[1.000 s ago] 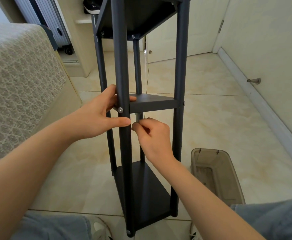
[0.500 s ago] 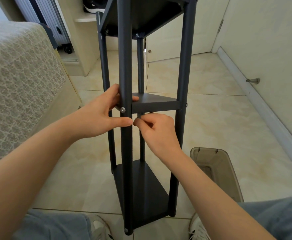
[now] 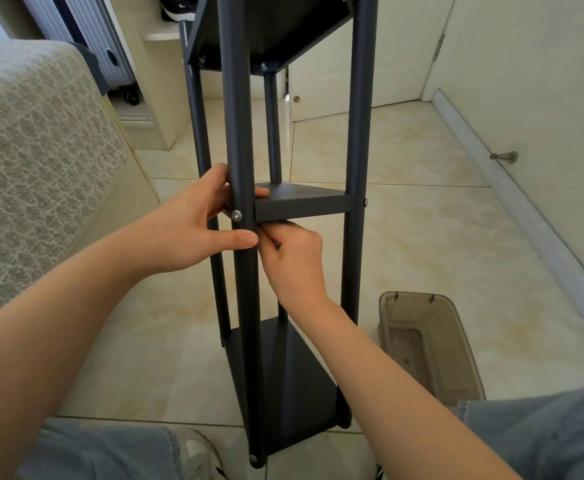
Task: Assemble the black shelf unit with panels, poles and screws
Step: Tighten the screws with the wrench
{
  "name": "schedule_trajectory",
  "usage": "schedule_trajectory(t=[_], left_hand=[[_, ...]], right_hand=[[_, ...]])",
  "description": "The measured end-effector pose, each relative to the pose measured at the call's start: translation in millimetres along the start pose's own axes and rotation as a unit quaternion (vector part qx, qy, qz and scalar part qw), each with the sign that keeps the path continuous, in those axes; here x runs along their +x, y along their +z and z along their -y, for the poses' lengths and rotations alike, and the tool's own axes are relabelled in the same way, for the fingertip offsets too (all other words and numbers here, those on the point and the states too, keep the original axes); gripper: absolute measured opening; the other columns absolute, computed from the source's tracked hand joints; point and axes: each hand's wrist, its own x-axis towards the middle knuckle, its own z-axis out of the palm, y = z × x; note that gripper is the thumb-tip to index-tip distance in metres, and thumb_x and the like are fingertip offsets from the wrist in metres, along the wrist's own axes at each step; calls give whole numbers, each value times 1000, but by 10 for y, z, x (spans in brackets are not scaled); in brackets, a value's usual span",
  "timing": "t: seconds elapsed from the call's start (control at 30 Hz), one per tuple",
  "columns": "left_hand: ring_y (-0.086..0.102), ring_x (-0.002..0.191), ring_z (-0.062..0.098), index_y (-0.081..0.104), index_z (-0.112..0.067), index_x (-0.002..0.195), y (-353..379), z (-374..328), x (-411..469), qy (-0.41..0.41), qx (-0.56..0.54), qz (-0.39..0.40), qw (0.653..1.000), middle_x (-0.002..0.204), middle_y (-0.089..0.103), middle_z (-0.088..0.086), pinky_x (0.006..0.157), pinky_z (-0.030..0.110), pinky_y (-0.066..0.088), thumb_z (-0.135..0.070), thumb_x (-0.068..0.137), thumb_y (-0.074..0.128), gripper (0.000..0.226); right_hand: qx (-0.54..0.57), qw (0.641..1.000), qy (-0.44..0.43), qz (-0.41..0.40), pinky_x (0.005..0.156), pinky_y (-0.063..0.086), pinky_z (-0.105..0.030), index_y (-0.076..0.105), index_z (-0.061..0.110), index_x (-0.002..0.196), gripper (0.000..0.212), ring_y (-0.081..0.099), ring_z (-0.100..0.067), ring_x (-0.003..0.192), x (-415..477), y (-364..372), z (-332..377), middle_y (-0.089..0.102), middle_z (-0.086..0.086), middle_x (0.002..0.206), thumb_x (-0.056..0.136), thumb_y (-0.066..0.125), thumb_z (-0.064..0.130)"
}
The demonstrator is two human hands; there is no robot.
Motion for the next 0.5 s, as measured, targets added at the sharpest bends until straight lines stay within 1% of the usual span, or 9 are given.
schedule_trajectory(t=[0.03, 0.1, 0.17, 0.23, 0.3, 0.37, 0.43, 0.5], left_hand=[[47, 133, -4, 34, -33, 141, 0, 1, 1, 1, -1, 0, 1000, 136, 57, -20, 117, 28, 33, -16, 81, 76, 76], [46, 132, -5, 33, -33, 142, -2, 4, 5, -1, -1, -1, 1000, 136, 56, -22, 115, 25, 33, -16, 81, 76, 76], [46, 133, -4, 33, -34, 142, -5, 10, 11, -1, 3, 0, 1000, 136, 56, -22, 115, 24, 33, -16, 82, 76, 76], [47, 131, -8, 33, -36, 139, -7, 14, 15, 1, 5, 3, 1000, 133, 56, -25, 113, 21, 33, -17, 82, 76, 75], [46, 132, -7, 33, -36, 139, -9, 19, 20, 0, 4, 3, 1000, 134, 56, -24, 114, 23, 33, -16, 82, 76, 74], [46, 134, -3, 34, -33, 140, -8, 23, 23, 0, 4, 3, 1000, 137, 56, -20, 118, 29, 32, -15, 82, 76, 74], [46, 134, -3, 34, -33, 139, -6, 18, 20, 0, 3, 3, 1000, 137, 56, -20, 119, 31, 32, -15, 82, 76, 73], [46, 134, -4, 34, -34, 139, 2, 4, 13, 0, 5, 4, 1000, 136, 56, -21, 119, 31, 32, -15, 82, 76, 73]], right_hand=[[0, 1000, -6, -4, 78, 48, -13, 75, 4, 92, 11, 68, -20, 79, 16, 23, -8, 73, -8, 83, 92, 65, 9], [-1, 1000, -15, -8, 79, 44, -10, 75, 2, 93, 11, 69, -22, 81, 48, 57, -27, 74, -9, 85, 91, 66, 7], [2, 1000, -16, -8, 83, 45, -12, 75, 2, 96, 12, 69, -23, 85, 61, 80, -41, 74, -10, 88, 91, 66, 7], [8, 1000, -17, -10, 85, 46, -14, 75, 2, 99, 13, 69, -24, 88, 59, 92, -50, 74, -11, 91, 91, 65, 7], [16, 1000, -19, -12, 85, 45, -11, 74, 3, 99, 13, 68, -23, 88, 55, 90, -58, 74, -11, 92, 91, 65, 7], [26, 1000, -14, -6, 86, 47, -14, 74, 3, 100, 13, 67, -22, 89, 47, 75, -65, 73, -11, 92, 92, 64, 6], [35, 999, -5, 8, 85, 48, -16, 73, 3, 100, 13, 67, -21, 88, 27, 56, -68, 73, -10, 92, 93, 62, 7], [39, 999, 6, 28, 81, 45, -11, 73, 3, 98, 13, 65, -17, 84, -13, 33, -67, 72, -9, 90, 94, 60, 7]])
